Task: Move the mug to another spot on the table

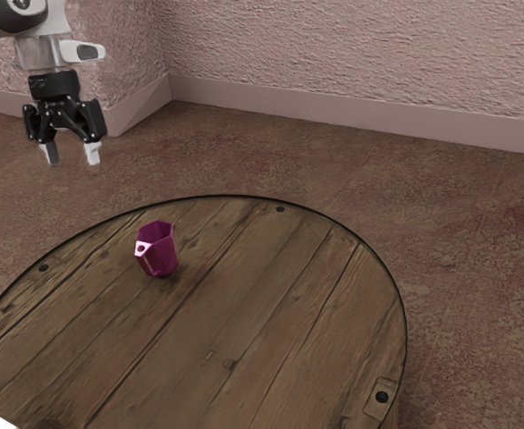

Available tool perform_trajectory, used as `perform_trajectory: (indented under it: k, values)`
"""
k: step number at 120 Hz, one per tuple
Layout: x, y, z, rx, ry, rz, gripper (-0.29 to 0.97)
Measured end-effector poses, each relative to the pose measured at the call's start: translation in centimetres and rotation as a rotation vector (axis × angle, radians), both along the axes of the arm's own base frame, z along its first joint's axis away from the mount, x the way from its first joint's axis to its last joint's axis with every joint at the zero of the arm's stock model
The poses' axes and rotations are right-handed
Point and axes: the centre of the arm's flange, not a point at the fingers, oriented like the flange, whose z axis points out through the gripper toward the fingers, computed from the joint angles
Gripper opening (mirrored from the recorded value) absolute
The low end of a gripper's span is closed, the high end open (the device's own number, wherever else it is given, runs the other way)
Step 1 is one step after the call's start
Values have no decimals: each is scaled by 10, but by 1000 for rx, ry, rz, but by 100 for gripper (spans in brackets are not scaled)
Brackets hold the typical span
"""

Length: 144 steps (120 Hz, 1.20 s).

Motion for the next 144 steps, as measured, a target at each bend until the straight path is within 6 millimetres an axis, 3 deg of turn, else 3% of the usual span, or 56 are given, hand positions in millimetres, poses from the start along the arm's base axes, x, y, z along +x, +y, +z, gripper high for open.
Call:
perform_trajectory:
  k: [7, 17, 27, 36, 61, 83, 114, 122, 136, 144]
  values:
    - [0, 2, 0, 6, -63, -5, 66]
    - [-19, -7, -17, 0, -119, -25, 66]
    - [-26, -16, -60, -6, -136, -43, 66]
    - [-30, -11, -106, -3, -145, -32, 66]
    - [-33, -4, -186, 25, -195, -17, 66]
    - [-34, 21, -227, 61, -215, 12, 66]
    - [-39, 33, -285, 97, -196, -17, 65]
    - [-33, 26, -295, 115, -216, -62, 65]
    - [-15, -9, -306, 140, -280, -171, 64]
    - [-15, -10, -308, 150, -307, -186, 62]
